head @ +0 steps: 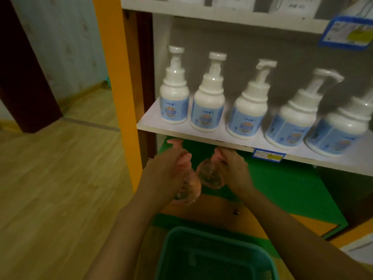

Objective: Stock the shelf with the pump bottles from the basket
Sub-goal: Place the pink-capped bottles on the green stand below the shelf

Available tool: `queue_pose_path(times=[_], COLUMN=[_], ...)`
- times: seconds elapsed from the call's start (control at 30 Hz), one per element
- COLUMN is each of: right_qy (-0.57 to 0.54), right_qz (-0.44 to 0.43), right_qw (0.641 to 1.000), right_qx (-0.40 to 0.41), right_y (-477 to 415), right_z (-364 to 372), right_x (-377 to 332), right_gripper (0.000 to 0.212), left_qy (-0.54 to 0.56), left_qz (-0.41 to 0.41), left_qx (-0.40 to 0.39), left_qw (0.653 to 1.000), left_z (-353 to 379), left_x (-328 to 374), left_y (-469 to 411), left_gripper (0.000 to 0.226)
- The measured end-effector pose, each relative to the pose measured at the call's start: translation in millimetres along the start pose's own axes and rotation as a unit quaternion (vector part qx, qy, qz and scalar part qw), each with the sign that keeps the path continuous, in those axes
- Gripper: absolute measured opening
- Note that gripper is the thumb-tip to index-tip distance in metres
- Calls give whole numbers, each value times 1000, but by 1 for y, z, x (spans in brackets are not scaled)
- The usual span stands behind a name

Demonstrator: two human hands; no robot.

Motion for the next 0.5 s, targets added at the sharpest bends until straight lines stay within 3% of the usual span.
queue_pose_path(times=[0.27, 0.5], right_qy=[50, 60], right_qz=[-10, 14], right_qw=[997, 994], right_qx=[-64, -93], right_y=[-28, -29], right_z=[21, 23], right_x=[8, 22], right_gripper=[11, 18], left_qy=[-3, -4], left_qz=[-18, -11], left_qx=[3, -1], left_qw=[1000, 1000], left_z=[0, 5], left_x=[-25, -24], left_y=[-4, -5], left_gripper=[33, 29])
Point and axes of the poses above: each hand's wrist, its own y-axis away from the middle knuckle, its own z-axis out of the palm, x = y × z, the point moved 3 cm from there along -y, towards the middle knuckle, and after that the axes turned 7 degrees about -x, right-handed, at the moved point
